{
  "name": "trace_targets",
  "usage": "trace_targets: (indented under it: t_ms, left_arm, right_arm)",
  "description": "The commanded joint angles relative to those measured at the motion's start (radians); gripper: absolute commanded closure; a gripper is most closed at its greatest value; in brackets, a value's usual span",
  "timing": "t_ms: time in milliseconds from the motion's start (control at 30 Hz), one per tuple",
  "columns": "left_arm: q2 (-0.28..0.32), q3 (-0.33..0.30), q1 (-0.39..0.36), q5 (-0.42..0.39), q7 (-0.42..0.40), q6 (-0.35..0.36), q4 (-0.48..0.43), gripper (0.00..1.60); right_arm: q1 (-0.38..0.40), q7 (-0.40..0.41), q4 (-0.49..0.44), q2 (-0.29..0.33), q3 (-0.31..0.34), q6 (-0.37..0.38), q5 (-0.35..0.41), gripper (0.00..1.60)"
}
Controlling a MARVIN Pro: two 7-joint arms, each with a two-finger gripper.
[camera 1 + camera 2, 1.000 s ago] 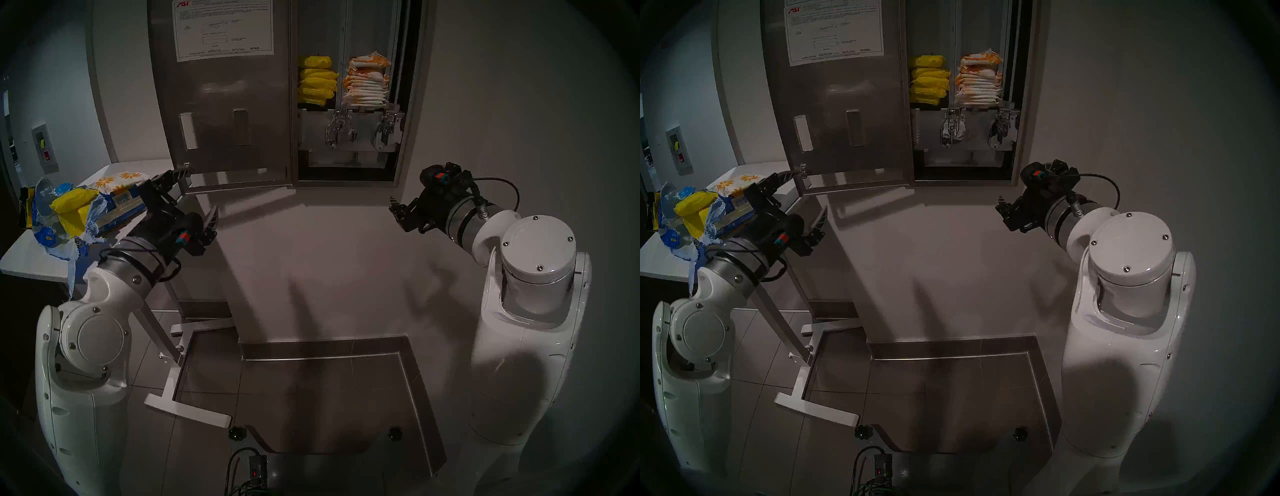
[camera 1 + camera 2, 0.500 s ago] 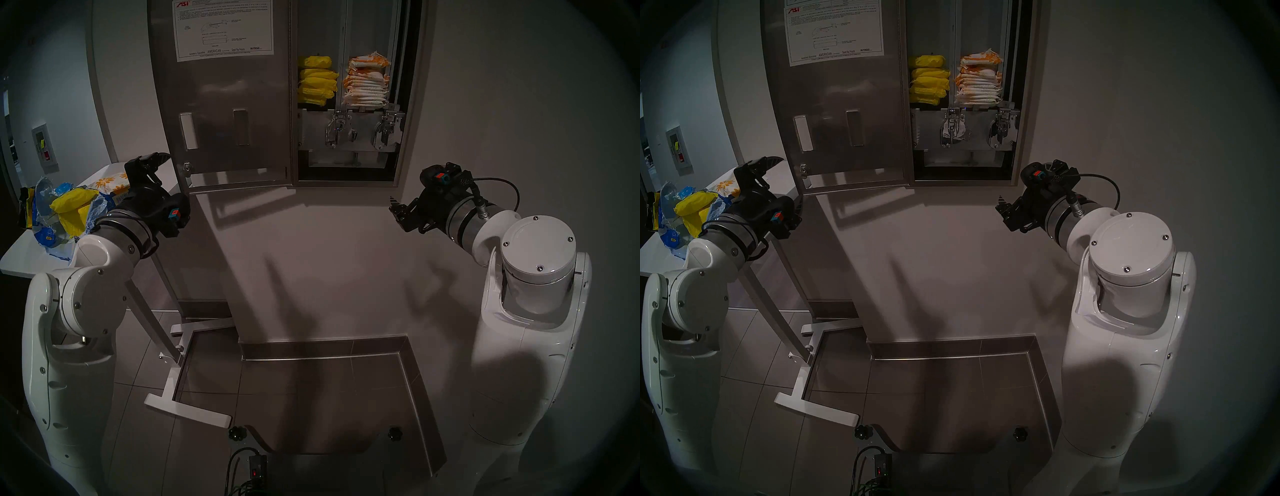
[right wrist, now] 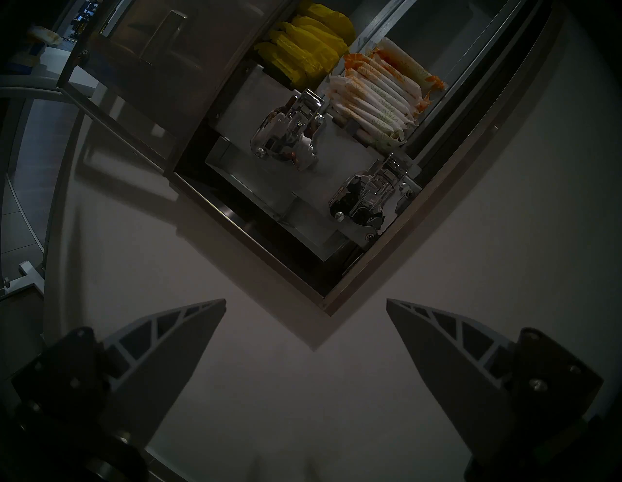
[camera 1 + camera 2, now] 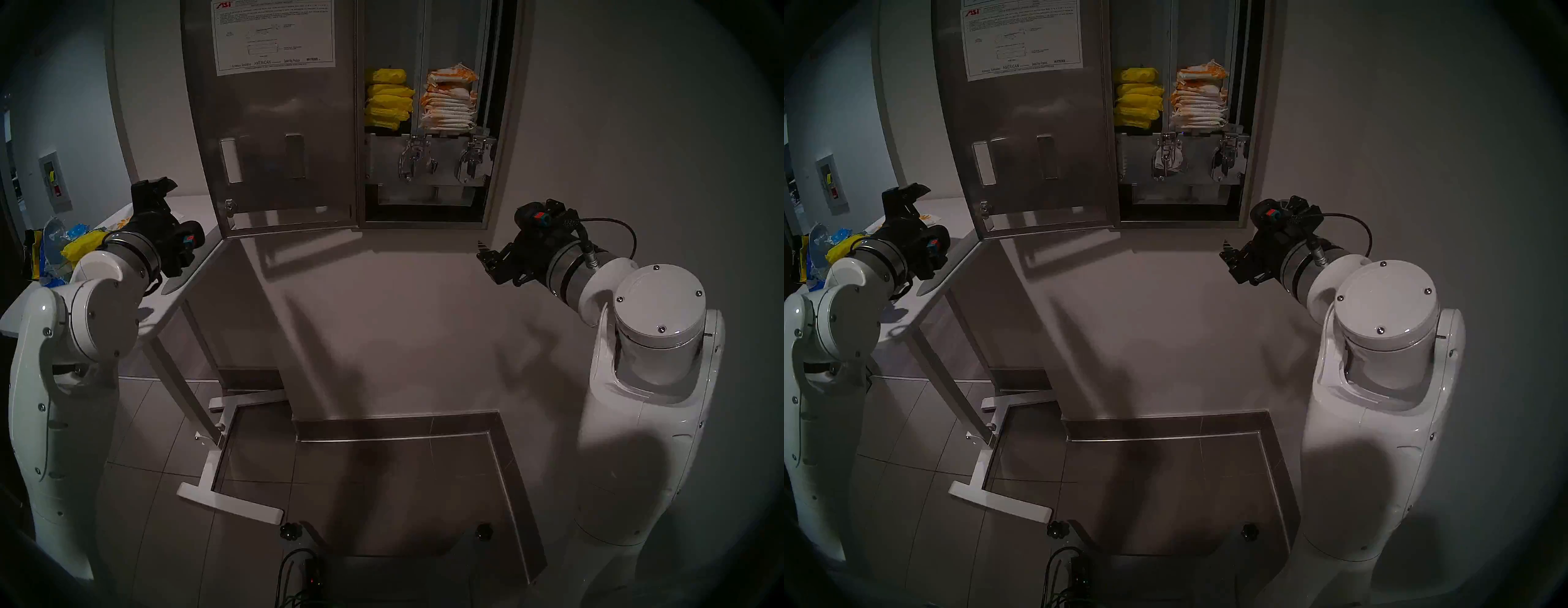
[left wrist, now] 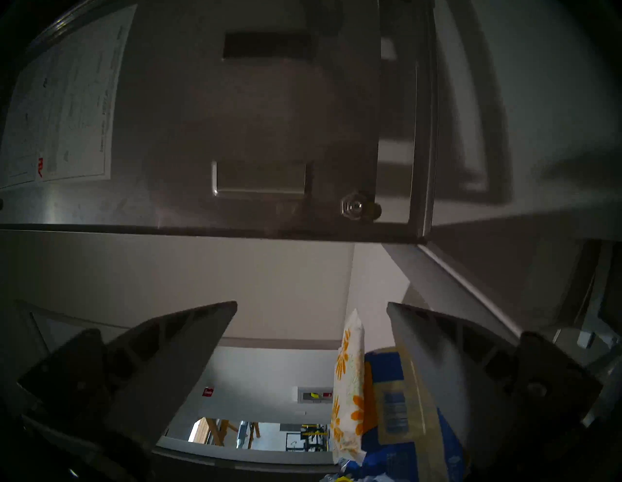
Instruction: Open the dispenser door, put the pads inside, close the door
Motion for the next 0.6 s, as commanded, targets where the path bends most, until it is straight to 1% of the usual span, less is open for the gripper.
trace_targets:
  t_ms: [0, 100, 133, 167, 200, 267, 433, 567]
  left_arm:
    - [0.097, 0.020, -0.113, 0.023, -0.037, 0.057, 0.006, 0.00]
    - [0.124, 0.035, -0.134, 0.032, -0.062, 0.076, 0.017, 0.00]
    - [0.129, 0.047, -0.157, 0.035, -0.078, 0.083, 0.025, 0.00]
    - [0.145, 0.044, -0.147, 0.037, -0.079, 0.088, 0.023, 0.00]
    - [0.151, 0.054, -0.169, 0.044, -0.094, 0.092, 0.032, 0.00]
    - [0.168, 0.057, -0.175, 0.046, -0.109, 0.099, 0.035, 0.00]
    - [0.216, 0.071, -0.218, 0.069, -0.159, 0.115, 0.067, 0.00]
    - [0.241, 0.076, -0.249, 0.074, -0.193, 0.135, 0.098, 0.00]
  right_arm:
    - [0.018, -0.012, -0.027, 0.003, 0.001, -0.001, -0.003, 0.00]
    - [0.018, -0.012, -0.027, 0.003, 0.001, -0.002, -0.002, 0.00]
    - [0.018, -0.012, -0.027, 0.003, 0.001, -0.001, -0.002, 0.00]
    - [0.018, -0.012, -0.027, 0.002, 0.001, -0.002, -0.002, 0.00]
    - [0.018, -0.012, -0.027, 0.003, 0.001, -0.002, -0.002, 0.00]
    - [0.018, -0.011, -0.026, 0.003, 0.001, -0.002, -0.002, 0.00]
    - [0.018, -0.012, -0.026, 0.003, 0.001, -0.002, -0.002, 0.00]
    - [0.018, -0.012, -0.027, 0.003, 0.001, -0.002, -0.002, 0.00]
